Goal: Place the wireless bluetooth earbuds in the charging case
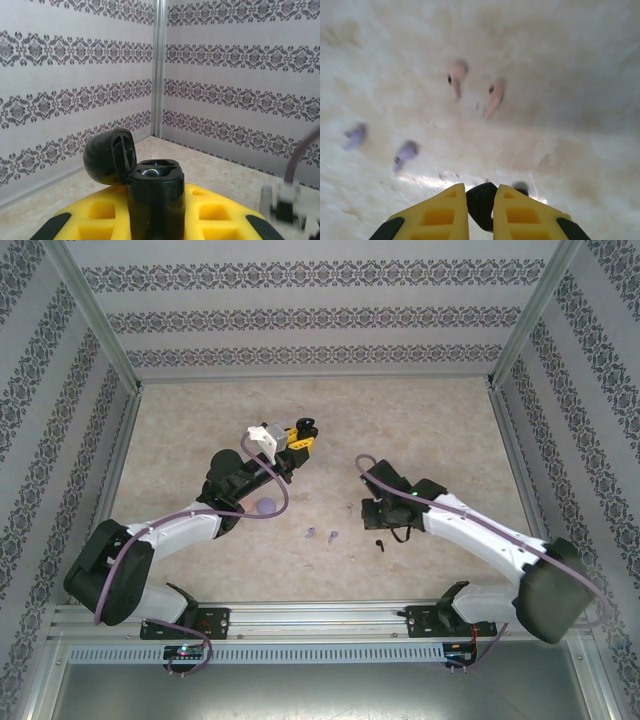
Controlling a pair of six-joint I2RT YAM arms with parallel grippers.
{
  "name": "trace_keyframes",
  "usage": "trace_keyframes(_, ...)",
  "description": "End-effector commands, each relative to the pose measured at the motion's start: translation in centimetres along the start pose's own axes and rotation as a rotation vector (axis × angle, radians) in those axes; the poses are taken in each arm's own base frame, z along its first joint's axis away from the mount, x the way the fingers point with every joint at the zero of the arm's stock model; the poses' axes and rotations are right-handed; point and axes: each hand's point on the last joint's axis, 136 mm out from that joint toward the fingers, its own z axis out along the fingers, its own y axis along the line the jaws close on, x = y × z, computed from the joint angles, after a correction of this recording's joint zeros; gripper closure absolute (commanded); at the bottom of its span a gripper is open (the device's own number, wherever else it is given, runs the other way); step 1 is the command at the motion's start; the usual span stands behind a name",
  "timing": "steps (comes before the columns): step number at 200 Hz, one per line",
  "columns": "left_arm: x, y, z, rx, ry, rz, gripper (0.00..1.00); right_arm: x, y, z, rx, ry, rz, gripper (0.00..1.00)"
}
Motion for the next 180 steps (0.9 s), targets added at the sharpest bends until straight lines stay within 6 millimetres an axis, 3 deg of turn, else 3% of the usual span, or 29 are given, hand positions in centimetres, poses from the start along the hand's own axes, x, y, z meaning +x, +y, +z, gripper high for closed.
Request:
trace_keyframes(1,-2.9,-1.7,0.2,0.069,-0.077,0.092,1.00,-4.3,1.0,-4.4,-0.092,-0.157,0.053,0.86)
trace_keyframes(54,-4.6,-2.6,1.0,0.109,-0.124,0.170,1.00,-12.7,3.7,-14.9,-0.275,-0.475,0.025,0.85)
trace_keyframes(103,-6.2,-3.6,1.6,0.109,-0.204,0.247,1.00,-17.4,8.2,-23.1,-0.494,-0.730,-0.105,0.84)
trace_keyframes(138,-7.6,-4.8,2.3,0.091,-0.310,0.267,1.00,-18.4,10.6,-25.6,-0.616,-0.830,-0.205,0.84)
trace_keyframes(180,-7.3,-5.6,3.9,0.115,-0.377,0.232,1.00,-18.3,12.0,-26.1,-0.691,-0.867,-0.295,0.84)
